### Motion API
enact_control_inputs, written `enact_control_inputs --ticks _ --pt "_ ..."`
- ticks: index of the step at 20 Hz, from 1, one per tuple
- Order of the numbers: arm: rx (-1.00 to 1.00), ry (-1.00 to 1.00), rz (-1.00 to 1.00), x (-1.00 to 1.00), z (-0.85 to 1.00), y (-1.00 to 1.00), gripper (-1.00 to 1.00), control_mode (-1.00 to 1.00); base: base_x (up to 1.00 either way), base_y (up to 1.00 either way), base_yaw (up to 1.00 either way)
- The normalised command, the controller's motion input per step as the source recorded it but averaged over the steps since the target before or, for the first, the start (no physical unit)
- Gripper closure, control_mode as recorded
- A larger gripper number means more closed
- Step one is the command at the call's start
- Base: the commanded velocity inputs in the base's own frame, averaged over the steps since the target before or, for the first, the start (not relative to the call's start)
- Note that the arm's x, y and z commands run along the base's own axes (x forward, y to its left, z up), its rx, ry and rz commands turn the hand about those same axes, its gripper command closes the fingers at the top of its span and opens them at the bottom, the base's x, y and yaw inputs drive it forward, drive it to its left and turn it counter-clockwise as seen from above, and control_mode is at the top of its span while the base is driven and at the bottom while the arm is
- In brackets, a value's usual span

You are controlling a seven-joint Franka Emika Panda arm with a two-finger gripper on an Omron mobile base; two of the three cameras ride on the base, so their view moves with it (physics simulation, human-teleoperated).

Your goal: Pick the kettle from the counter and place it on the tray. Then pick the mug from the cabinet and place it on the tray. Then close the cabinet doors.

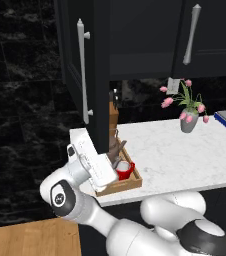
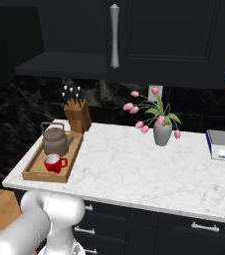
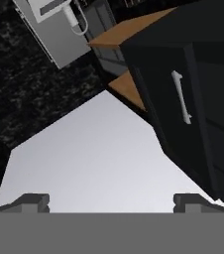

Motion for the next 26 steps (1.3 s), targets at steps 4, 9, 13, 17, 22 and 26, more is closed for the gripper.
enact_control_inputs --ticks 4,9,13,17,22,26 --pt "-0.02 0.04 -0.14 0.10 -0.01 0.60 -1.00 -1.00 0.00 0.00 0.00" --pt "0.00 0.03 -0.12 0.10 0.00 0.54 -1.00 -1.00 0.00 0.00 0.00" --pt "0.00 0.02 -0.10 0.05 0.00 0.47 -1.00 -1.00 0.00 0.00 0.00" --pt "0.00 0.00 -0.08 0.00 0.04 0.40 -1.00 -1.00 0.00 0.00 0.00" --pt "0.00 -0.01 -0.06 -0.03 0.28 0.20 -1.00 -1.00 0.00 0.00 0.00" --pt "-0.01 -0.02 -0.02 -0.06 0.37 0.03 -1.00 -1.00 0.00 0.00 0.00"
